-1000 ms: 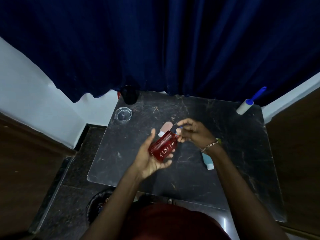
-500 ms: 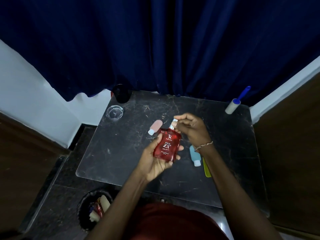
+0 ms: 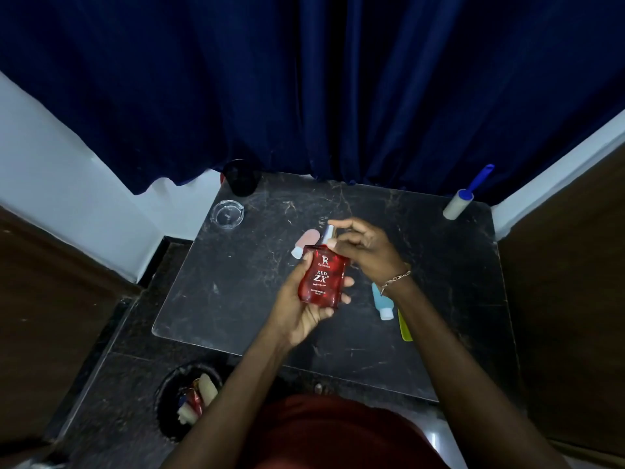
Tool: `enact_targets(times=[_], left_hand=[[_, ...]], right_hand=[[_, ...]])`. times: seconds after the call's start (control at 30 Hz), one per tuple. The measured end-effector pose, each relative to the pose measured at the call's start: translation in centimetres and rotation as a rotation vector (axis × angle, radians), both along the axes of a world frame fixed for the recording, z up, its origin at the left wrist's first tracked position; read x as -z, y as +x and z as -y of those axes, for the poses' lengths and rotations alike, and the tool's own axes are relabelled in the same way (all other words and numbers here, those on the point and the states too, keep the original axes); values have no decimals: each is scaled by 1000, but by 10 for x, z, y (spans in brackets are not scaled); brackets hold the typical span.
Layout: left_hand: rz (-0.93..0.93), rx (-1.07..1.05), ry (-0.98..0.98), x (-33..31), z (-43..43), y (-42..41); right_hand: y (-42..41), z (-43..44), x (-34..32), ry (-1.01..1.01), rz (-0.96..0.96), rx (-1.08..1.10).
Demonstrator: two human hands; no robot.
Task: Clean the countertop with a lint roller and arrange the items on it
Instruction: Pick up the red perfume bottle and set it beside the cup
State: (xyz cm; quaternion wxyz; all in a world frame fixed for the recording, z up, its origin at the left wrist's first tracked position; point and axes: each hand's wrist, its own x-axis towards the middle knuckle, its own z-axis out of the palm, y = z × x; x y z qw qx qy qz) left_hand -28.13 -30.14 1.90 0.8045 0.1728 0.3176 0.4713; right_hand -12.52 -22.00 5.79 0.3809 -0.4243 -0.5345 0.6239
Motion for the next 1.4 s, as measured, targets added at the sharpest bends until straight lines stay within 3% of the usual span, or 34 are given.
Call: enact_targets(times=[0.2,0.47,0.7,1.0,1.4], left_hand=[[-295,-121,-45,16,-3,-19],[-743,-135,27,50,-24,-63],[-836,-133,29,61,-97,-117],[-1200,10,172,58,-197,-159],[-1074,-6,204,128,-307,-176]], right_hand=[[-19,15,30,-226,5,9],[-60,-5,51,-373,190,-60],[-109,-63,58,-316,338,89],[-163,-168,97,-145,443,235],[-197,-283,175,106,545,253]])
